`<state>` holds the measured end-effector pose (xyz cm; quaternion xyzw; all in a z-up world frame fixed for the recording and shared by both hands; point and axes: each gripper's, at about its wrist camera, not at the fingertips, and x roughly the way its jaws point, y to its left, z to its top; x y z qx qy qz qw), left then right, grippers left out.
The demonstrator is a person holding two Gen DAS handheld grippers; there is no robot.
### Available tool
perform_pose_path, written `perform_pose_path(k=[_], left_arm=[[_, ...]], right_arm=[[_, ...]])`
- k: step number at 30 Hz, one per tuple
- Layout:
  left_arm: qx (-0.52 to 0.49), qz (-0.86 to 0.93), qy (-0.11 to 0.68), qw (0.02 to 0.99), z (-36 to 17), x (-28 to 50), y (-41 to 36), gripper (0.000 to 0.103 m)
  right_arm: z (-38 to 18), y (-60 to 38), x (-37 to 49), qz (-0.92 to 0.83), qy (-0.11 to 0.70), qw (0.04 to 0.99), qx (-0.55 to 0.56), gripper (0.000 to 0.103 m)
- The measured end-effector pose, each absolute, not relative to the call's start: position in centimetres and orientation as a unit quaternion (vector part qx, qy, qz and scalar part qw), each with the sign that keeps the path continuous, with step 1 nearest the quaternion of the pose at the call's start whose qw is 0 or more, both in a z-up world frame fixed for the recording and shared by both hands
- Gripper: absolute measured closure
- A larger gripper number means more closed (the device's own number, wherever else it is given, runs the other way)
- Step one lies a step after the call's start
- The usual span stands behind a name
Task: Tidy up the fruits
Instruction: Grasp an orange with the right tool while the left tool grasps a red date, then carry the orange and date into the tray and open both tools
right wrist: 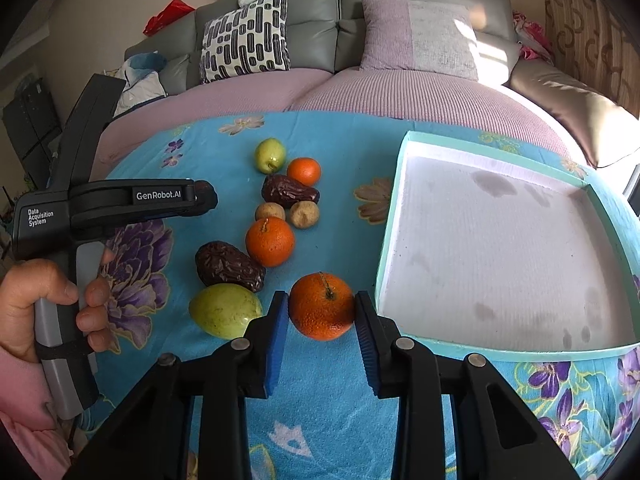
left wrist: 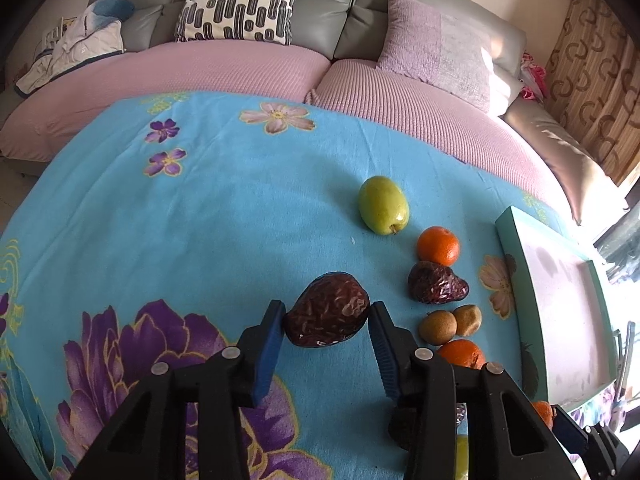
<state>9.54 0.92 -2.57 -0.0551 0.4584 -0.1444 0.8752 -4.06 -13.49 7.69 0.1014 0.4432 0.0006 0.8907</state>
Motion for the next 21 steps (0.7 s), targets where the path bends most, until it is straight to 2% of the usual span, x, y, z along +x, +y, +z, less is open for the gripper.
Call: perform_pose_path(k=[10,21], left_arm=[[-0.041,-0.192,0.406,0.893,1.9,7.0,-1.5,0.057],[0.023,-0.288,0.388,0.875,3.1,3.2,-10.1,0.057]], right_arm=[[9.4,-17.9,-4.7,-0.083,0.412,0.902,0.104,0.068],[9.9,-27.2,-6.7,-0.212,0.399,0.885,0.115,0.068]])
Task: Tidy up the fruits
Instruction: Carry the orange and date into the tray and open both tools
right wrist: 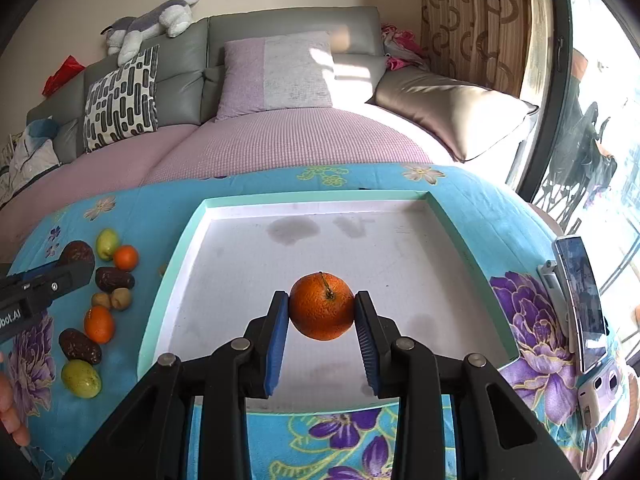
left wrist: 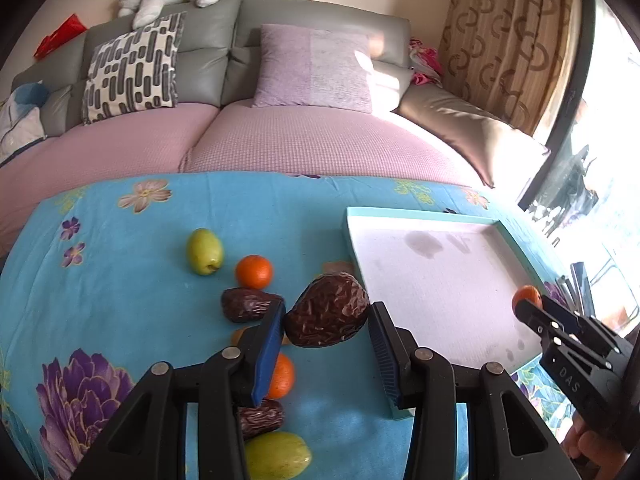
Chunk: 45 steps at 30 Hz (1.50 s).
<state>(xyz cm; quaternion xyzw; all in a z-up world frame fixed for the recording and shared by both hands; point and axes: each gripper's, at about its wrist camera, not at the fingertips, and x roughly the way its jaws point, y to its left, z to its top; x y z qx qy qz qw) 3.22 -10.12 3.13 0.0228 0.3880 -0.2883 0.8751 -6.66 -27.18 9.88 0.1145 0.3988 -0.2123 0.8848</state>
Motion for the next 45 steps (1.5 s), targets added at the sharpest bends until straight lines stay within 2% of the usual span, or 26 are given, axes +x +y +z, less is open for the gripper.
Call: perform_pose_path(k=[9,19,32,43,45], left_arm=[[0.067,-0.337,0.395,0.852,2.2,0.8,-16.2,0.057],[0.123,-0.369,0.393,0.833,0.9,-0.5,-21.1,0.057],[0.161,-0.367,0.44,0.804,-3.3,-1.2,-23.0,0.058],[0.159,-0.366,0.434,0.808,-2.4,-1.3,-22.7,0.057],[0.159,-0.366,0.433,0.808,-2.2,-1.4,-22.6,0.054]], right_arm=[[10.0,-31.8,-6.2,-0.236,0.378,0.885,0.136,0.068],[7.3,-33.9,-6.7,-0.267,0.412,0.862,0.127,0.068],[4.3,-34.4,-6.6,-0.27,0.466,0.833,0.125,0.068],[4.6,-34.1,-6.4,-0.267,0.469,0.835,0.109,0.067],[4.8,-34.0,-6.3,-0.266,0.468,0.836,0.106,0.067]])
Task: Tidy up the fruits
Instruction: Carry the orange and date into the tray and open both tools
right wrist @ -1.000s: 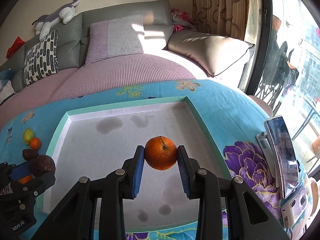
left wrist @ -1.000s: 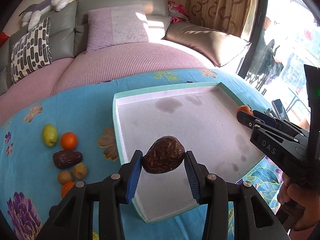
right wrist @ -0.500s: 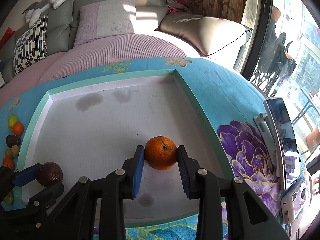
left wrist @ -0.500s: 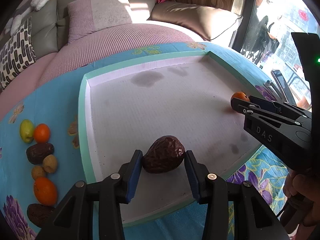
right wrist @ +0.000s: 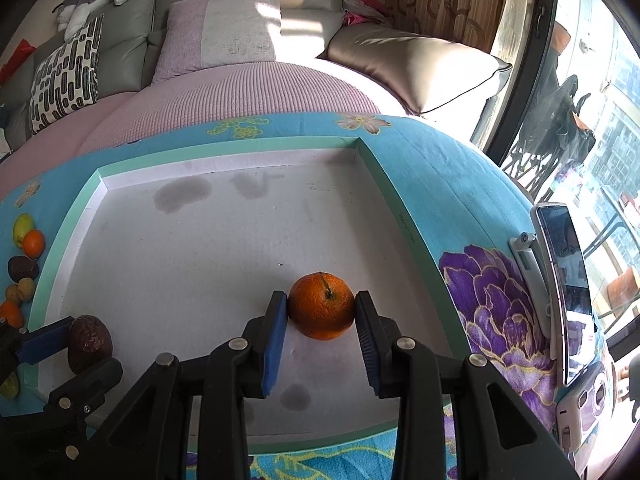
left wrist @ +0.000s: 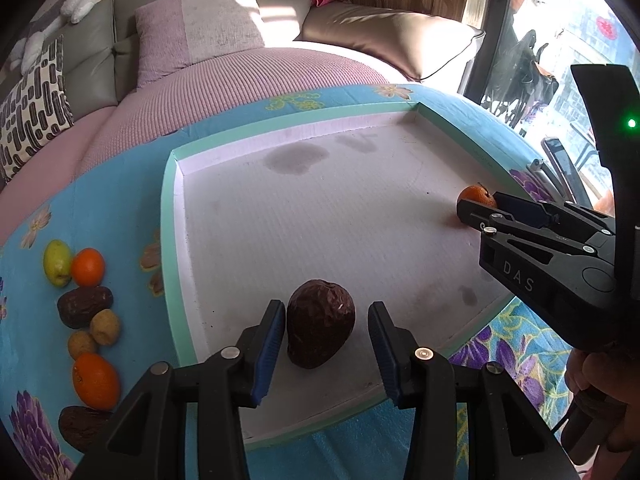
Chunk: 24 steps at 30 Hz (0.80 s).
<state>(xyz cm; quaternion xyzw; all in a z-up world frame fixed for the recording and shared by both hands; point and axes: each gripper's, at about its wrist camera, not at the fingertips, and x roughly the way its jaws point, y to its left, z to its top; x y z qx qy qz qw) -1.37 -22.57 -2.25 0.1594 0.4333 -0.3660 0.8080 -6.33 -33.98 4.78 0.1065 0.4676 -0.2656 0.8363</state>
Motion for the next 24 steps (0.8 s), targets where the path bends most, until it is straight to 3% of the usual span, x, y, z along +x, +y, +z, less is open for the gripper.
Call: perform_pose_path(k=[14,24], left_arm=[[0.133,-0.356,0.402,0.833,1.6,-1.0,-20.1,0.045],[0.067,-0.208,0.434,0.874,0.5,5.1,-12.0,0.04]], right_arm=[[7.1,-33.8,-6.9,-0.276,0.434,0.851,0.106,0.064],[7.0,-32.4,-6.1,-0.254,0.435,0.857,0.107,0.064]])
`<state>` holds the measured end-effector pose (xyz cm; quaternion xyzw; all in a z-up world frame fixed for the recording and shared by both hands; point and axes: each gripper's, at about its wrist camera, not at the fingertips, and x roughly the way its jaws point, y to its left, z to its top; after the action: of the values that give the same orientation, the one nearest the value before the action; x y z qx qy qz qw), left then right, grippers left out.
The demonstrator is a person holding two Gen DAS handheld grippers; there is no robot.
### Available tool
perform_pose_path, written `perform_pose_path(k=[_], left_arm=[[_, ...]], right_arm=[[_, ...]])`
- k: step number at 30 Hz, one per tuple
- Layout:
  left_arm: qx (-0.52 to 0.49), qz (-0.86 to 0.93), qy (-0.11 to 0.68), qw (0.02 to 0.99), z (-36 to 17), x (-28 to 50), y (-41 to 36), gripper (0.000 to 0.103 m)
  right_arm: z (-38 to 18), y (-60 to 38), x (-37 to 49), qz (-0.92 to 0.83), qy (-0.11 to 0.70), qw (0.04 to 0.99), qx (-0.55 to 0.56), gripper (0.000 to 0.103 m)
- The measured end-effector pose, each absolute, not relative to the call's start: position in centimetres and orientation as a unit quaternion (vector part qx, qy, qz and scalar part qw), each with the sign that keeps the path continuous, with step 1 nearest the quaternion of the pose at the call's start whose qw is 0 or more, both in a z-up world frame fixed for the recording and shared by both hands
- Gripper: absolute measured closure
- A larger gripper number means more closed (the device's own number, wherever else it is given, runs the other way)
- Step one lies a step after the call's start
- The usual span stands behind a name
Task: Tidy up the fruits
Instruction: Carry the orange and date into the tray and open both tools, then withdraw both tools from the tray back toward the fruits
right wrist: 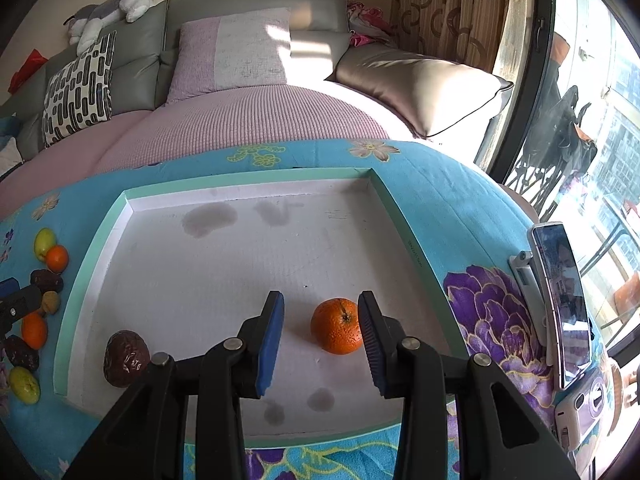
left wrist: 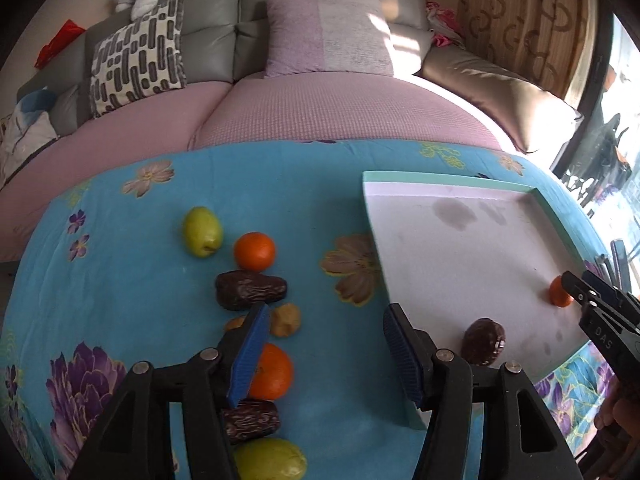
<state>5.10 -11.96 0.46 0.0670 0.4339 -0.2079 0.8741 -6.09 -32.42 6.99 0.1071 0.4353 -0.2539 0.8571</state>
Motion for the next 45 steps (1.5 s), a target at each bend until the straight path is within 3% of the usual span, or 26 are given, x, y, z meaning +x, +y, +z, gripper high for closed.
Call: perform_pose_path(k=[16,22,23,26,27,29,37,45], left_arm=[[-0.003,-0.058,0.443,0.895,-0.3,7.2,0.7,0.033],[-0.01,-0.039,0.44,0.897,0.0,6.8,2.9,0.021],[-0.012,-0.036,0.439,0.898,0.0,6.9,3.4,0.018],[-0.016,-0.025,0.435,0.9,0.1,6.8,4.4,0.007],[-0.017,-0.021,0.434,0.901,0.1,6.8,4.8,0.004],[-0.021,-0.015,0.431,0.902,0.2,6.7,5.4,0.002],[-0.023,-0.005,0.43,0.902,-0.1,6.6,6.7,0.0],[-0.013,-0.013,0.421,0.907,0.0,6.0,6.5,0.0]], right_arm=[[7.6,-26.7,-3.0,-0.186,0.432,0.878,0.088,0.064],[7.6,-23.6,-1.6,-0.153,0.432,0.886,0.073,0.064],[7.5,-23.2,-1.3,-0.149,0.433,0.886,0.07,0.062],[7.3,-21.8,-0.6,-0.138,0.435,0.888,0.058,0.041],[7.2,-21.4,-0.4,-0.133,0.436,0.888,0.055,0.041],[7.1,-20.8,-0.2,-0.126,0.437,0.889,0.05,0.039],[6.7,-18.3,0.3,-0.104,0.439,0.892,0.024,0.011],[6.9,-17.2,-0.6,-0.094,0.429,0.898,0.031,0.008]])
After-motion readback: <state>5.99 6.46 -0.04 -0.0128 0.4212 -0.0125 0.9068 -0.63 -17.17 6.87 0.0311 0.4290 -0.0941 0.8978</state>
